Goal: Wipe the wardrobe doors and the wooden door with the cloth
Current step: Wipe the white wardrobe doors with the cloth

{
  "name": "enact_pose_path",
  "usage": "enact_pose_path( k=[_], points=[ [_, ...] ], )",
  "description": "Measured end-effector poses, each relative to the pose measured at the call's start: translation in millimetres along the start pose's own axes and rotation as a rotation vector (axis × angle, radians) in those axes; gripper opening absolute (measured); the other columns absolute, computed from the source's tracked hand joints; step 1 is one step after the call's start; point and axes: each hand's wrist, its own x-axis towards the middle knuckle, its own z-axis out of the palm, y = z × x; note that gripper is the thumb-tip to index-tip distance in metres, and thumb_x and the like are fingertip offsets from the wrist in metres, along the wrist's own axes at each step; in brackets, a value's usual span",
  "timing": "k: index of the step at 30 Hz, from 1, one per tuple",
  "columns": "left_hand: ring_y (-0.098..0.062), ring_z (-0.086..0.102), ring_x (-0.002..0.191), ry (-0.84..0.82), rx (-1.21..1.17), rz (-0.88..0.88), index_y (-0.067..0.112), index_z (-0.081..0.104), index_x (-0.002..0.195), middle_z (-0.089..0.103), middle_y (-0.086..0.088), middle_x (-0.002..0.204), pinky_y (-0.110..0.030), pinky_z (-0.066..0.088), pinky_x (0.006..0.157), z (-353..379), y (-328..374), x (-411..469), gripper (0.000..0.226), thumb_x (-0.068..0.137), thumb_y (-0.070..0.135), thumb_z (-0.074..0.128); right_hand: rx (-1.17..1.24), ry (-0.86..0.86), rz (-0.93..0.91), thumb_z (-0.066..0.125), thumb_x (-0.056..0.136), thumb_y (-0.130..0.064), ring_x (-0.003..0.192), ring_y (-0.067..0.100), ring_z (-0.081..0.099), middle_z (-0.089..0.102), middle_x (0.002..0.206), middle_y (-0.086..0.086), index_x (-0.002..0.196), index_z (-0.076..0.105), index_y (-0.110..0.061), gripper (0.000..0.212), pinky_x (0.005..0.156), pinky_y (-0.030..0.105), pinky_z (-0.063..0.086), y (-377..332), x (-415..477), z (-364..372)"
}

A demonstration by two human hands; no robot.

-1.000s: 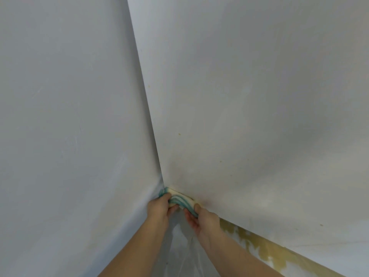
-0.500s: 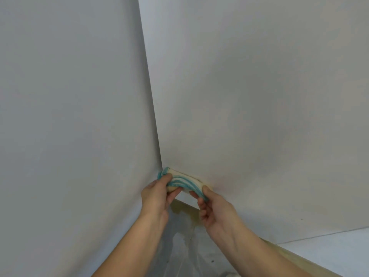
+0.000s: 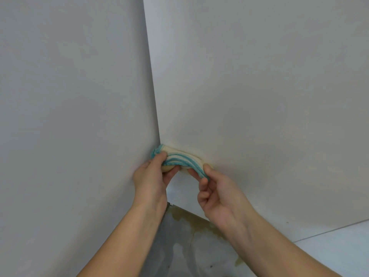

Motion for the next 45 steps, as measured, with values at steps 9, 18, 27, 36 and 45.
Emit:
enact_pose_path(
  k=[9, 18, 27, 36, 45],
  points=[
    [-0.012, 0.071, 0.07, -0.083, -0.211, 0.095, 0.001, 0.067, 0.092, 0.071, -0.007, 0.08, -0.022, 0.056, 0.061, 42.4, 55.5, -40.3, 0.008, 0.092, 0.006, 0.06, 0.04, -0.143, -0.093, 0.058, 0.095, -0.018, 0.036, 0.0, 0.046, 0.075, 0.083, 0.008, 0.088, 0.066, -0.017, 0.011, 0.035, 0.01, 0.026, -36.6, -54.6, 41.8],
    [-0.015, 0.067, 0.083, -0.406, -0.217, 0.302, 0.003, 0.066, 0.104, 0.068, -0.005, 0.087, -0.026, 0.057, 0.07, 70.2, 93.7, -78.3, 0.015, 0.095, 0.009, 0.056, 0.067, -0.367, -0.309, 0.06, 0.091, -0.024, 0.04, 0.001, 0.043, 0.071, 0.091, 0.001, 0.086, 0.069, -0.018, 0.012, 0.037, 0.012, 0.031, -59.3, -94.9, 51.2],
    [-0.013, 0.068, 0.072, -0.238, 0.145, 0.073, 0.006, 0.068, 0.094, 0.069, -0.01, 0.083, -0.025, 0.056, 0.058, -18.7, -30.8, -42.9, 0.011, 0.092, 0.004, 0.057, -0.259, -0.05, -0.208, 0.064, 0.078, -0.021, 0.04, 0.009, 0.046, 0.062, 0.066, 0.0, 0.101, 0.064, -0.007, 0.027, 0.036, 0.016, 0.033, 11.4, -41.2, -69.9],
    [-0.023, 0.063, 0.061, 0.076, 0.416, -0.432, -0.005, 0.067, 0.098, 0.07, -0.018, 0.078, -0.025, 0.055, 0.046, -102.3, -172.8, 31.0, 0.014, 0.088, 0.005, 0.067, -0.639, 0.182, 0.111, 0.057, 0.098, -0.024, 0.05, 0.015, 0.056, 0.076, 0.092, 0.009, 0.107, 0.065, -0.005, 0.023, 0.046, 0.02, 0.03, 89.8, 91.3, -186.1],
    [-0.026, 0.057, 0.066, 0.16, 0.44, -0.616, -0.006, 0.055, 0.108, 0.059, -0.016, 0.08, -0.022, 0.049, 0.034, -97.5, -229.7, 97.5, 0.018, 0.093, 0.002, 0.061, -0.682, 0.351, 0.167, 0.053, 0.1, -0.024, 0.052, 0.015, 0.061, 0.076, 0.081, 0.005, 0.098, 0.065, -0.004, 0.023, 0.047, 0.02, 0.037, 109.0, 173.9, -206.3]
  ],
)
